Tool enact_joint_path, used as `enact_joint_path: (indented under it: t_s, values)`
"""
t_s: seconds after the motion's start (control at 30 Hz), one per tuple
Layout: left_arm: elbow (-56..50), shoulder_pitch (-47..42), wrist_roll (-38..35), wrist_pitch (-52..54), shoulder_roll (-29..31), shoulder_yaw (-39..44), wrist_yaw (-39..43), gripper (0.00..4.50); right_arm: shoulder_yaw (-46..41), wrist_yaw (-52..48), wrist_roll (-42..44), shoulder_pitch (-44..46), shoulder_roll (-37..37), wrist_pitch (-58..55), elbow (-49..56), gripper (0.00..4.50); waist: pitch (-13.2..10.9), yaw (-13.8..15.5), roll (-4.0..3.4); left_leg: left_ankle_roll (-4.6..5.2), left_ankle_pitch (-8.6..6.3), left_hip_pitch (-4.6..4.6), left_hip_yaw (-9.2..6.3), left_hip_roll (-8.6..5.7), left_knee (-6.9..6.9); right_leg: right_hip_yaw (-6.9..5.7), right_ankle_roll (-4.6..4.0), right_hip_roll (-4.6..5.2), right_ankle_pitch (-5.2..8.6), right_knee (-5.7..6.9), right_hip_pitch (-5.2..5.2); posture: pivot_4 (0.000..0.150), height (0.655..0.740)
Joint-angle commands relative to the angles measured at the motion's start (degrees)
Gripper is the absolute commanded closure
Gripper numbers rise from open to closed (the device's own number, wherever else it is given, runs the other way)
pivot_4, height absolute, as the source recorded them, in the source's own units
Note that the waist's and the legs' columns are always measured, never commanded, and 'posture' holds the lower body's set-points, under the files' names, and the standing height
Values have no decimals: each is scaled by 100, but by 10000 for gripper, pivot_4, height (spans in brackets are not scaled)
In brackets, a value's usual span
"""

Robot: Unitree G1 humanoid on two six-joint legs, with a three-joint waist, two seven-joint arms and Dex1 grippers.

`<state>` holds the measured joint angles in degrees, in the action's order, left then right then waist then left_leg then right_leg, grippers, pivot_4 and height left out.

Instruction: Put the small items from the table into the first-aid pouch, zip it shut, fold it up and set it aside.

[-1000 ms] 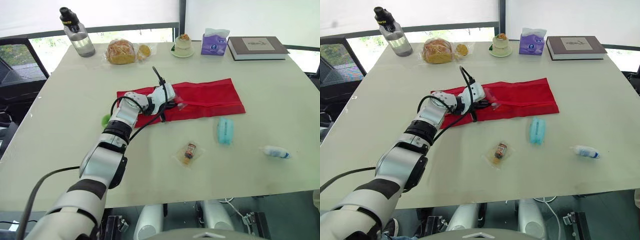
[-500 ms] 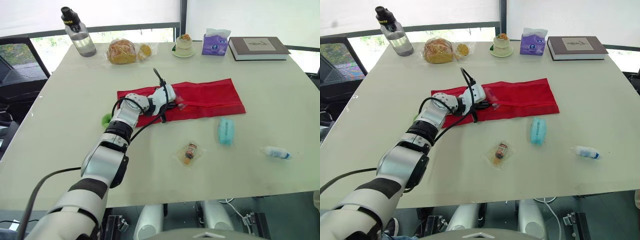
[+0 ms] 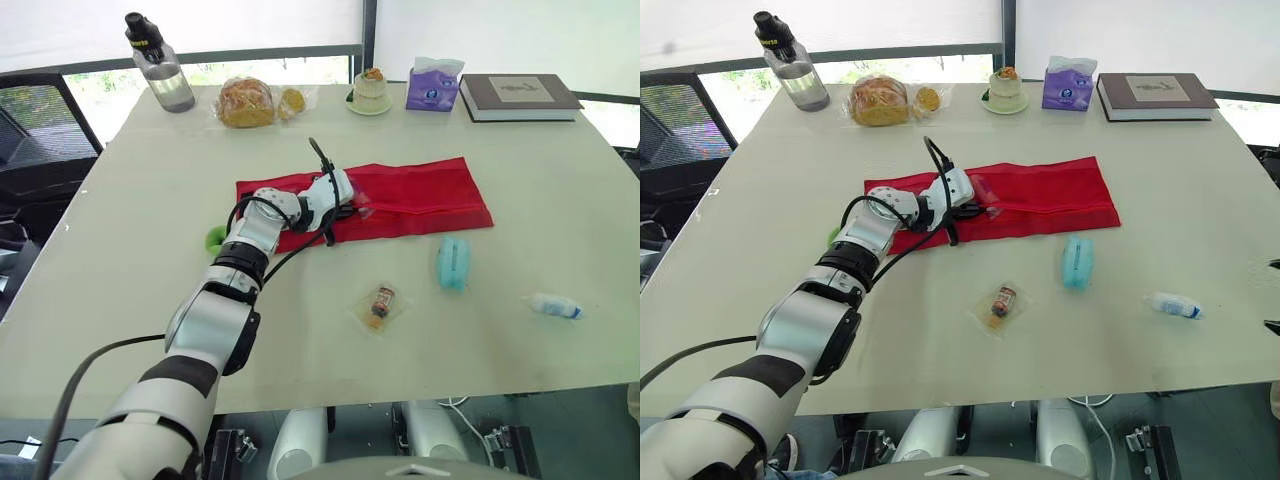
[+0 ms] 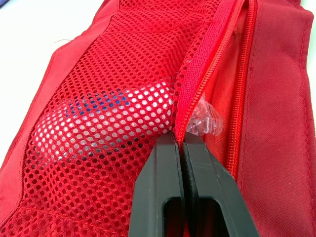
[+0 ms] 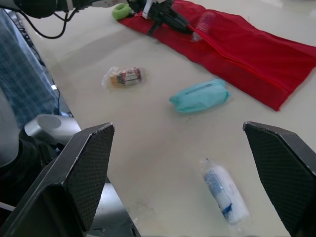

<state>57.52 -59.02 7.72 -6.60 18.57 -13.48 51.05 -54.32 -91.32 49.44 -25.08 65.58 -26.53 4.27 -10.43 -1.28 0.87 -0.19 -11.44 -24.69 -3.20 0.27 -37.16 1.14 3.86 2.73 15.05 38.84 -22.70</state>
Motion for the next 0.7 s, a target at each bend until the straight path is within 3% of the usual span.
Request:
enact_joint_path:
  t_s: [0.03, 0.17, 0.43, 0.7]
  values:
    - [-23, -89, 21, -28, 19, 53, 1, 45000, 443, 105, -637, 90, -217, 494, -78, 554, -1, 19, 1, 0, 0, 0, 0, 0, 0, 0, 0, 0, 0, 0, 0, 1500, 7400]
    - [-22, -97, 13, -12, -22, 58, -10, 45000, 1187, 695, -1875, 242, -355, 1383, -582, 554, 0, 49, 0, 0, 0, 1, 1, 0, -4, 0, 1, 0, 0, 1, 0, 1500, 7400]
    - [12, -161, 37, -43, -45, 36, 20, 45000, 2437, 1869, -3267, 946, -871, 2551, -1131, 554, 2, 47, -3, 0, 1, 4, 2, 1, -4, 1, 0, -3, 0, 5, 0, 1500, 7400]
    - [8, -180, 39, -38, -101, 37, -15, 45000, 3033, 2268, -3717, 1385, -902, 3213, -1709, 554, 2, 49, -4, 0, 1, 3, 2, 1, -4, 1, -7, -2, -4, 4, 0, 1500, 7400]
